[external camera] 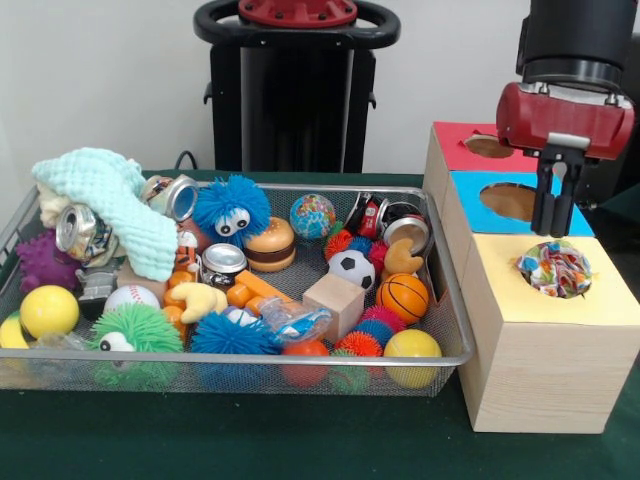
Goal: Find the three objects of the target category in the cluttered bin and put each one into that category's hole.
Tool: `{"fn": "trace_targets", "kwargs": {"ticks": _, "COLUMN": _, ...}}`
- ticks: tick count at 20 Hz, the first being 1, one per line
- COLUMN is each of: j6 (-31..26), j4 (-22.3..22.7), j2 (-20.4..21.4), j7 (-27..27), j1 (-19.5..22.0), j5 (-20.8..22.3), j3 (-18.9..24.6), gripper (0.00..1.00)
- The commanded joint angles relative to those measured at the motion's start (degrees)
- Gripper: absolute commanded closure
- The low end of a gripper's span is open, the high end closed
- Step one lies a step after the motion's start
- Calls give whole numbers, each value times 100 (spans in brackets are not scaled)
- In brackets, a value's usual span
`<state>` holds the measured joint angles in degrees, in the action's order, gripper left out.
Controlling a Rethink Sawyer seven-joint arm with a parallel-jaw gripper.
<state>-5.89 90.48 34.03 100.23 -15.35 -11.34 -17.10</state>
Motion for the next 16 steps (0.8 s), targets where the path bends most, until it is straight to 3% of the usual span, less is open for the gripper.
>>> {"fn": "trace_targets", "kwargs": {"ticks": 1, "j6": 323, "j4": 67, "j2": -271, "j7": 1171, "j1": -41, "j5": -102, "j3": 196, "gripper": 100}}
{"fn": "trace_targets", "kwargs": {"ticks": 10, "j6": 745, "j4": 133, "j2": -348, "j7": 1279, "j1": -148, "j5": -180, "j3": 46, "gripper": 100}}
{"fn": "trace_targets", "kwargs": {"ticks": 11, "j6": 1004, "j4": 553, "j2": -166, "j7": 1408, "j1": -164, "j5": -75, "j3": 43, "gripper": 100}}
{"fn": "trace_targets", "kwargs": {"ticks": 16, "j6": 1175, "j4": 607, "j2": -200, "j7": 1415, "j1": -226, "j5": -152, "j3": -37, "gripper": 100}}
